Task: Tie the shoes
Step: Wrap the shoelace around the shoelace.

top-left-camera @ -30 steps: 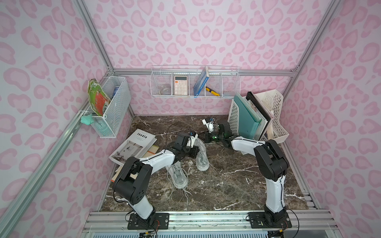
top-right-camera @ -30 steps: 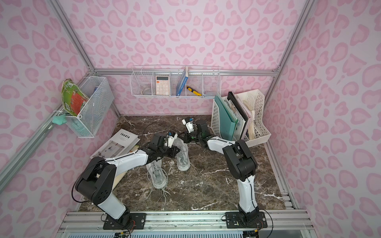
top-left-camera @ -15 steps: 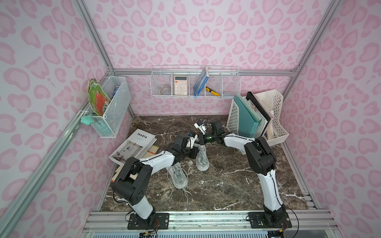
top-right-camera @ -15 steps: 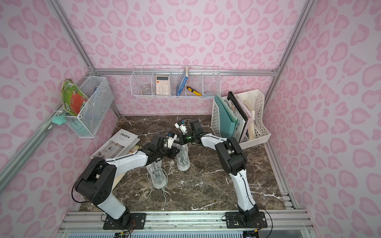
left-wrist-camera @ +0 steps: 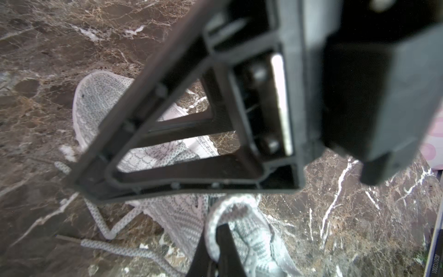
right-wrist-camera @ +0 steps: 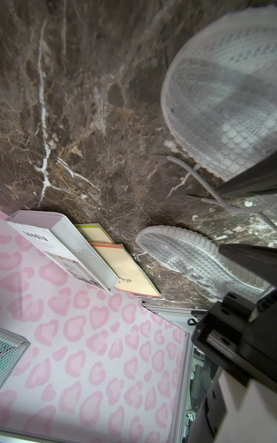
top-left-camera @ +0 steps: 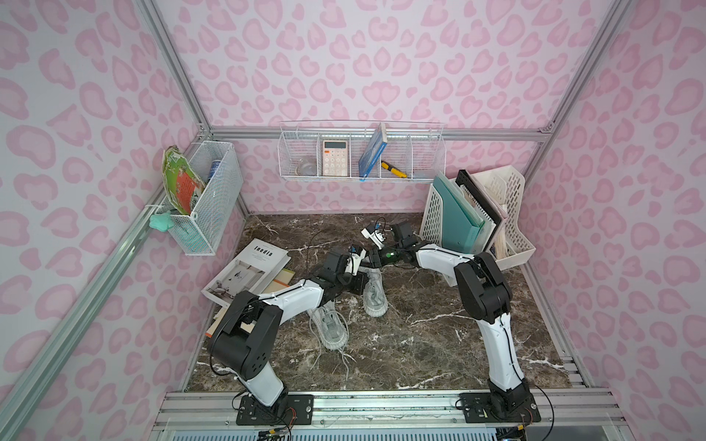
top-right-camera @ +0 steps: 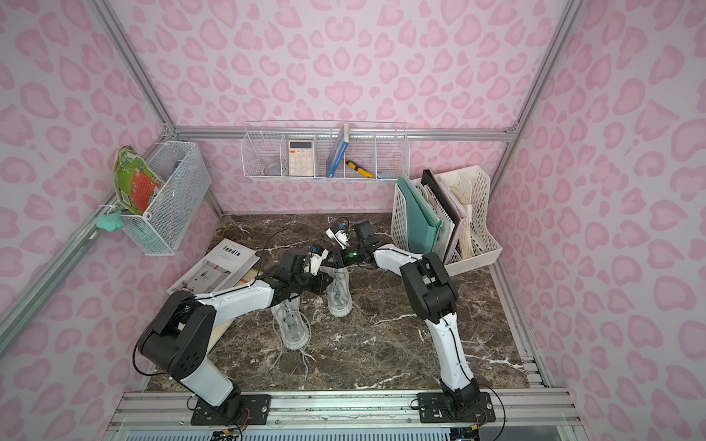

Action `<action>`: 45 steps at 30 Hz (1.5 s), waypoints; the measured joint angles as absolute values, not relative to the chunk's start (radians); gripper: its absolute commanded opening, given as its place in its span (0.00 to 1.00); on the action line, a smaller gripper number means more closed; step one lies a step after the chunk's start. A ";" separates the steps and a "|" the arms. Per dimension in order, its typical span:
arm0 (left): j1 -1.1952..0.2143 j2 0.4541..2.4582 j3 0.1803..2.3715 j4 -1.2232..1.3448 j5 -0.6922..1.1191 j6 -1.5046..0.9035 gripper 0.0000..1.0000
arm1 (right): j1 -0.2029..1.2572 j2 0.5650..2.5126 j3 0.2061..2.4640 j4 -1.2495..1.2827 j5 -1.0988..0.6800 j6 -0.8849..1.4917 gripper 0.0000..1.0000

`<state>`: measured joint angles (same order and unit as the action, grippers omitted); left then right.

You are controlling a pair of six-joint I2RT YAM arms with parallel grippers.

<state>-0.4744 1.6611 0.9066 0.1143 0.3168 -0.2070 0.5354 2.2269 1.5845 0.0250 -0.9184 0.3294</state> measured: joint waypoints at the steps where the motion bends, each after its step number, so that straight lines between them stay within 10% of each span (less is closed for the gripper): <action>1: -0.474 1.661 0.907 0.114 0.317 -0.207 0.00 | 0.526 2.211 1.565 0.032 -0.913 0.334 0.36; 24: -0.474 1.663 0.918 0.107 0.325 -0.206 0.00 | 0.534 1.936 1.122 0.347 -0.843 0.291 0.55; 36: -0.474 1.665 0.918 0.102 0.331 -0.206 0.00 | 0.559 1.985 1.182 0.356 -0.864 0.284 0.36; 45: -0.474 1.665 0.921 0.102 0.332 -0.206 0.00 | 0.563 1.990 1.185 0.356 -0.875 0.284 0.03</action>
